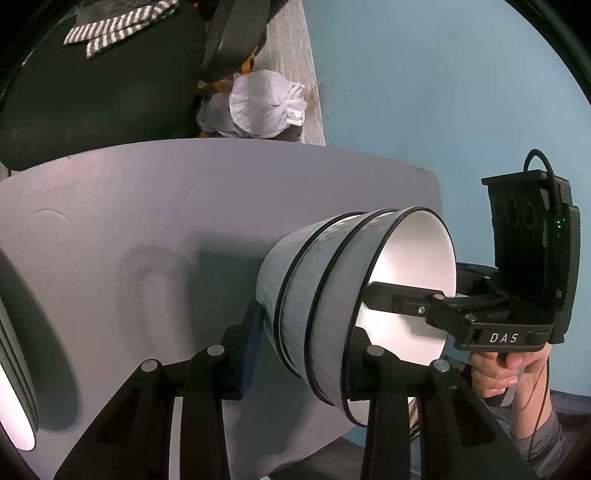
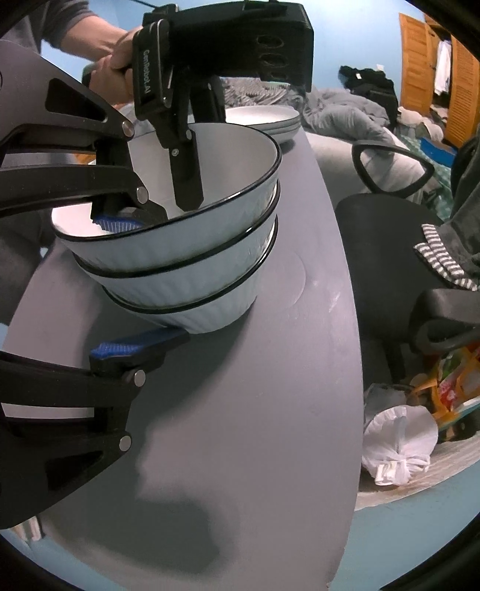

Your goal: Organize plates and bowls

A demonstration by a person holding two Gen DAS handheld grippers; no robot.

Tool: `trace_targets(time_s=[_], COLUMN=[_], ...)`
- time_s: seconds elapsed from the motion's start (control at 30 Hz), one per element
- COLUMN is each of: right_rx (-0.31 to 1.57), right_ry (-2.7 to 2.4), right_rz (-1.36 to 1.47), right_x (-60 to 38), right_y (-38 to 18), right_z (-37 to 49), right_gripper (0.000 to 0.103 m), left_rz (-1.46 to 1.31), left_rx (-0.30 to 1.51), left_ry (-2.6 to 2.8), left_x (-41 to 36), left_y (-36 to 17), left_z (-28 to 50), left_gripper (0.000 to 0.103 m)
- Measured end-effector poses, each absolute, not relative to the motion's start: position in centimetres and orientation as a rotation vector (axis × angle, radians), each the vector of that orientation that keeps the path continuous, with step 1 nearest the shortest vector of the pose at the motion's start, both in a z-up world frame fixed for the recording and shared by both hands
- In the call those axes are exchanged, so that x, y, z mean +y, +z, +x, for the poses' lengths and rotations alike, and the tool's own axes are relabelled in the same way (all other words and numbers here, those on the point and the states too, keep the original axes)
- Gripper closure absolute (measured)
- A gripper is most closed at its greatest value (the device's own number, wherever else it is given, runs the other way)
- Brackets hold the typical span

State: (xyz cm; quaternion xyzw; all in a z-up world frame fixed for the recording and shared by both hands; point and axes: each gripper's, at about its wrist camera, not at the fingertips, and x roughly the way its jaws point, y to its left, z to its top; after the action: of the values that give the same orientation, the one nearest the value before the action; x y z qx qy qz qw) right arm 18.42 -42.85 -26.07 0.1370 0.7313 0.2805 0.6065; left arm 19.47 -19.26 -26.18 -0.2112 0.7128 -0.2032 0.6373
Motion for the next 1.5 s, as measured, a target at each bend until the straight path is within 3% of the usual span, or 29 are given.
trace_targets(time_s=[0.37,1.5], right_rx=[1.664,1.666], right_ry=[0.604,0.641], right_rz=[0.323,0.233], right_x=[-43.2,-34.7], right_y=[-25.4,-23.5], right_z=[18.4,15.6], right_gripper=[0.07,0.073], left_rz=[-0.447,-0.493], left_rx=[1.617,1.579], left_ry=[-0.442,-0.354], left_x=[-19.3,-11.2], left_y=[-25.3,-23.5], left_z=[18.5,13.8], left_gripper=[0.069,0.071])
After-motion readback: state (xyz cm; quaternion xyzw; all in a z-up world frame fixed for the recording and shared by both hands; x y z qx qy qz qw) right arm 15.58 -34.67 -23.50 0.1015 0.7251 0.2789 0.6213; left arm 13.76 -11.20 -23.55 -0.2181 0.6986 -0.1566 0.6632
